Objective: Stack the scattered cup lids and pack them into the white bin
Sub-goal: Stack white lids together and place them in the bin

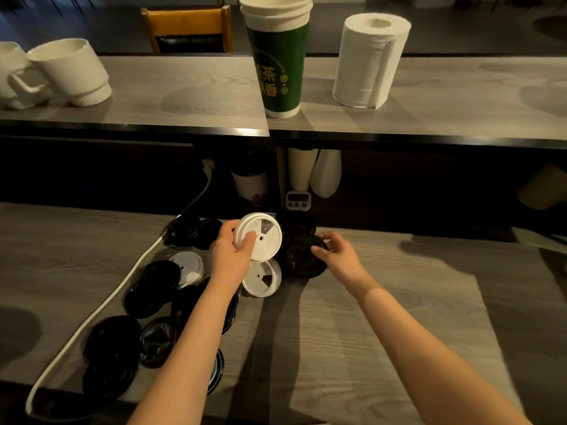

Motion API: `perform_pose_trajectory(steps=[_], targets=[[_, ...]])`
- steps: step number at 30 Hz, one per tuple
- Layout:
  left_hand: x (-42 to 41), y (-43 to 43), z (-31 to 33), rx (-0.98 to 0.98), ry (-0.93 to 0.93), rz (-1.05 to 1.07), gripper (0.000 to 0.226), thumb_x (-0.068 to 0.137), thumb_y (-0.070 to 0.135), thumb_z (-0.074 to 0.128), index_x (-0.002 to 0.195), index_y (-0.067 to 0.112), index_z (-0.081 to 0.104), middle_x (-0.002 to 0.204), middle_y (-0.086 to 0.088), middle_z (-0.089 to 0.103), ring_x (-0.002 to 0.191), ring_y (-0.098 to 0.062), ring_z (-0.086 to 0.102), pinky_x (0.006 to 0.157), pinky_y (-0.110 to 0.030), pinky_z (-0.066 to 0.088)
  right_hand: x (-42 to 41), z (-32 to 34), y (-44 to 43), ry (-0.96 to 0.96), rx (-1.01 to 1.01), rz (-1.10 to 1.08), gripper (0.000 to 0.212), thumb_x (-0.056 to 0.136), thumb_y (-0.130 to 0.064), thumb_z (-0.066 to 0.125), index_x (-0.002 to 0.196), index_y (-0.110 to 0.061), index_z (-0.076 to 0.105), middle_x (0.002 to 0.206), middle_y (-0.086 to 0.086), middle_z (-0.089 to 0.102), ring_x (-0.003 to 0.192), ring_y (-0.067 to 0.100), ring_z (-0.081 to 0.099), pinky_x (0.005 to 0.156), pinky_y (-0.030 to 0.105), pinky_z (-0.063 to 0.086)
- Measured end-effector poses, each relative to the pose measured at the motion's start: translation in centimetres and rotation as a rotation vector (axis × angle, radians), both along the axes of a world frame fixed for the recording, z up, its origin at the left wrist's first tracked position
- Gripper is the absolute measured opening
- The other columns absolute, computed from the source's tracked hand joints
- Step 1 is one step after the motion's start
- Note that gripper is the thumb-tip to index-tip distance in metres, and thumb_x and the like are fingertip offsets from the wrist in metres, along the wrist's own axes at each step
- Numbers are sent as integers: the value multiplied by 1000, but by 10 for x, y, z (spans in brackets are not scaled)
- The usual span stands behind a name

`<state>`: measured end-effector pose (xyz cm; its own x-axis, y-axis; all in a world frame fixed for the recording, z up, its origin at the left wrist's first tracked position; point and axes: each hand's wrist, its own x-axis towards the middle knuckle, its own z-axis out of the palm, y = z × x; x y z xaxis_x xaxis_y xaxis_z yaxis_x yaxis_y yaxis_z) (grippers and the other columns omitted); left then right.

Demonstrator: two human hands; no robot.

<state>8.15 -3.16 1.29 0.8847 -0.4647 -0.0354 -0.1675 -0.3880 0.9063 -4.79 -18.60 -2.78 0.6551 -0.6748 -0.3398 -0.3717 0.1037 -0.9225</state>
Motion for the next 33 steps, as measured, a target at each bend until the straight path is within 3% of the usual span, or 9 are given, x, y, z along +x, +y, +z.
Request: perform_pose_trajectory(steps=[4, 9, 15, 20, 24, 28, 33], targets=[[-17, -15, 8, -10, -23, -62, 25, 92, 17, 57, 116, 15, 50, 98, 2, 56, 91, -13, 54, 61, -10, 39, -27, 19, -15, -39, -57, -87, 22, 90, -18, 62, 112, -16, 57, 109, 11, 63, 99, 25, 64, 86, 38, 55], [-42, -38, 16, -76, -10, -128, 18, 91, 16, 57, 107, 21, 49, 100, 0, 57, 91, -15, 54, 66, -15, 40, -68, 48, -27, -145, -99, -207, 17, 92, -15, 58, 109, -17, 56, 109, 6, 63, 101, 19, 61, 78, 21, 50], [-90, -69, 29, -86, -33, -238, 20, 90, 18, 59, 107, 22, 49, 92, 9, 55, 79, -5, 51, 63, -11, 38, -130, 68, -46, -211, -113, -340, 12, 93, -15, 57, 104, -21, 56, 101, 1, 65, 97, 17, 63, 82, 31, 50], [-142, -99, 40, -125, -50, -309, 21, 90, 17, 58, 107, 23, 48, 92, 14, 52, 81, -2, 52, 64, -12, 40, -187, 79, -67, -205, -130, -418, 21, 93, -18, 57, 114, -16, 54, 107, 2, 65, 101, 16, 62, 89, 34, 51], [-192, -135, 48, -135, -59, -349, 22, 91, 16, 57, 108, 23, 46, 92, 16, 51, 82, -1, 51, 61, -4, 41, -239, 91, -93, -221, -157, -444, 22, 91, -14, 59, 113, -15, 55, 106, 5, 66, 97, 15, 64, 82, 26, 54], [-245, -177, 55, -153, -13, -385, 23, 92, 18, 57, 110, 25, 46, 97, 12, 53, 86, -5, 53, 64, -13, 41, -295, 108, -122, -297, -130, -501, 20, 91, -7, 57, 110, -12, 54, 97, 1, 66, 87, 7, 64, 66, 12, 53], [-315, -233, 62, -153, -42, -458, 23, 91, 19, 58, 109, 26, 46, 97, 13, 53, 86, -4, 54, 63, -10, 43, -371, 118, -172, -345, -136, -573, 18, 90, -8, 59, 101, -22, 56, 97, -1, 68, 89, 9, 66, 73, 17, 54]])
